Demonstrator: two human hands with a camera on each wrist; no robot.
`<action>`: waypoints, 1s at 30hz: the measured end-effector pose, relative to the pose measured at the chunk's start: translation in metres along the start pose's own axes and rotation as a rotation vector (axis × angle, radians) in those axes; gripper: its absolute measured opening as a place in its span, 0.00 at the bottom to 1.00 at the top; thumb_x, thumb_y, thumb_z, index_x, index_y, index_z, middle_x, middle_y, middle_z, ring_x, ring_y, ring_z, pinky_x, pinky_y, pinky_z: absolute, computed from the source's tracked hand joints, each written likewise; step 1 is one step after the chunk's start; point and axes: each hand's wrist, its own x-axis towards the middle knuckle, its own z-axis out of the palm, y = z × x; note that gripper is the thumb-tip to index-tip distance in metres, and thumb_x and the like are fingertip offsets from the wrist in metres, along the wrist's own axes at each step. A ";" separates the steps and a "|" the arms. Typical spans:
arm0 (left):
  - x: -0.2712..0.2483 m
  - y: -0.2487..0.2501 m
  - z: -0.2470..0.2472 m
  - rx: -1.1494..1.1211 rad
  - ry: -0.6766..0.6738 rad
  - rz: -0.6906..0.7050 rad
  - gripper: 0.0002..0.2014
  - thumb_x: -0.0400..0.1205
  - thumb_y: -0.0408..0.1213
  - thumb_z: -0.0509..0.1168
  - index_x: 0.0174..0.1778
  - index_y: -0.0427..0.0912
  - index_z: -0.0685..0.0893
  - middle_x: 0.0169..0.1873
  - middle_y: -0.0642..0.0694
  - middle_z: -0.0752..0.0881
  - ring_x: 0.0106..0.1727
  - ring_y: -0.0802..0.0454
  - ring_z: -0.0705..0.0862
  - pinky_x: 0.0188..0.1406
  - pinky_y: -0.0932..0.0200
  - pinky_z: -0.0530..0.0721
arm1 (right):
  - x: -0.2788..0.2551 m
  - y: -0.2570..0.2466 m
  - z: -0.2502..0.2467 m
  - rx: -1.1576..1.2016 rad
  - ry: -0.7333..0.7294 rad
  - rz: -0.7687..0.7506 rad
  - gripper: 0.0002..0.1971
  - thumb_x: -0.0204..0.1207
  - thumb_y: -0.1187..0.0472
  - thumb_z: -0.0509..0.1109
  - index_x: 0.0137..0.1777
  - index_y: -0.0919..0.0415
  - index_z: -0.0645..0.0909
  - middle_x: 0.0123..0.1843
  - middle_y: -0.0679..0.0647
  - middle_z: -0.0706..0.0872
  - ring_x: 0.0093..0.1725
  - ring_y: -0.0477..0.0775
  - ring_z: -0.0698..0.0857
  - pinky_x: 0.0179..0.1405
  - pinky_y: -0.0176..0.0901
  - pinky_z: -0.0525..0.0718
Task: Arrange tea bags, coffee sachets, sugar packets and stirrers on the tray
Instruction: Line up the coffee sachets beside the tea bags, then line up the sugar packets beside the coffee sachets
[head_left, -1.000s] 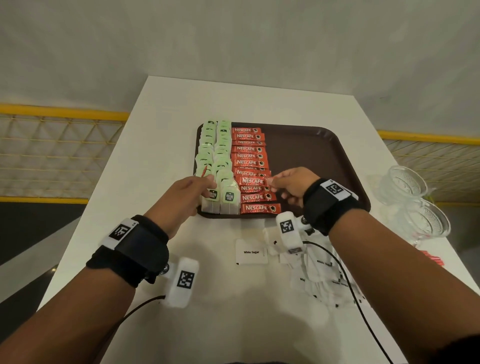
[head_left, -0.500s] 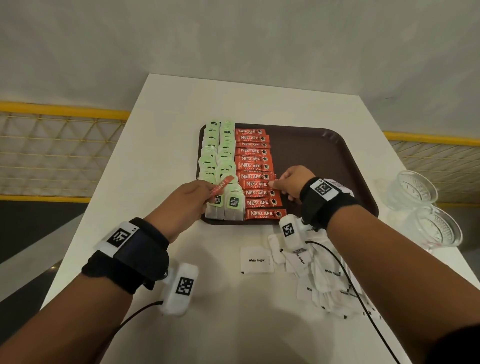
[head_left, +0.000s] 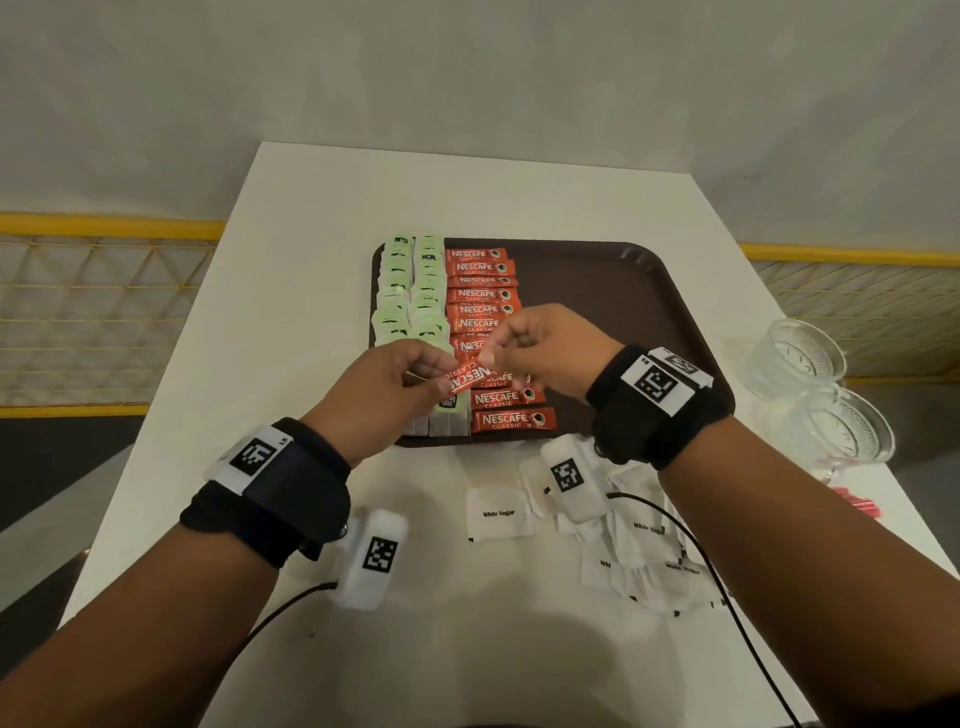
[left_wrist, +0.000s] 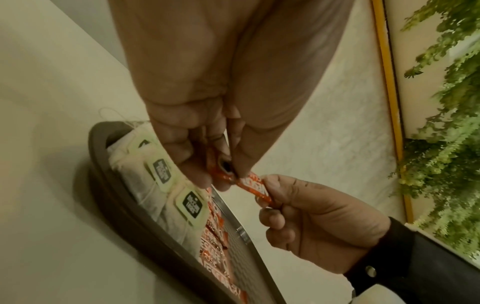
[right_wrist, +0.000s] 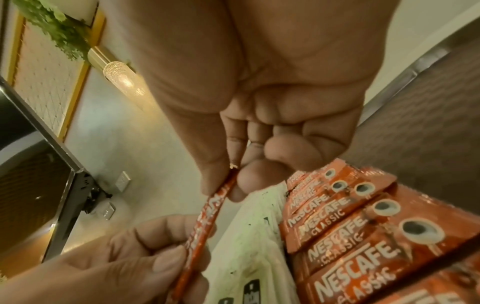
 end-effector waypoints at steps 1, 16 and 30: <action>0.000 0.001 0.001 0.008 -0.030 0.007 0.06 0.83 0.36 0.69 0.55 0.46 0.87 0.45 0.49 0.90 0.44 0.54 0.88 0.47 0.54 0.88 | 0.000 0.000 -0.001 0.026 0.015 -0.029 0.07 0.75 0.60 0.76 0.48 0.63 0.86 0.35 0.51 0.87 0.32 0.50 0.82 0.32 0.35 0.80; 0.005 0.008 -0.001 -0.373 0.100 -0.070 0.11 0.85 0.34 0.67 0.59 0.32 0.82 0.43 0.35 0.91 0.41 0.49 0.90 0.40 0.60 0.87 | -0.012 0.011 0.038 0.232 0.079 -0.013 0.04 0.78 0.61 0.73 0.47 0.62 0.84 0.40 0.56 0.90 0.37 0.47 0.85 0.39 0.37 0.83; -0.009 -0.007 -0.004 -0.244 0.082 -0.130 0.04 0.83 0.31 0.64 0.47 0.43 0.82 0.41 0.47 0.88 0.36 0.54 0.85 0.32 0.62 0.82 | -0.009 0.055 -0.007 0.146 0.281 0.242 0.07 0.79 0.57 0.72 0.50 0.60 0.85 0.39 0.52 0.89 0.29 0.45 0.80 0.23 0.31 0.76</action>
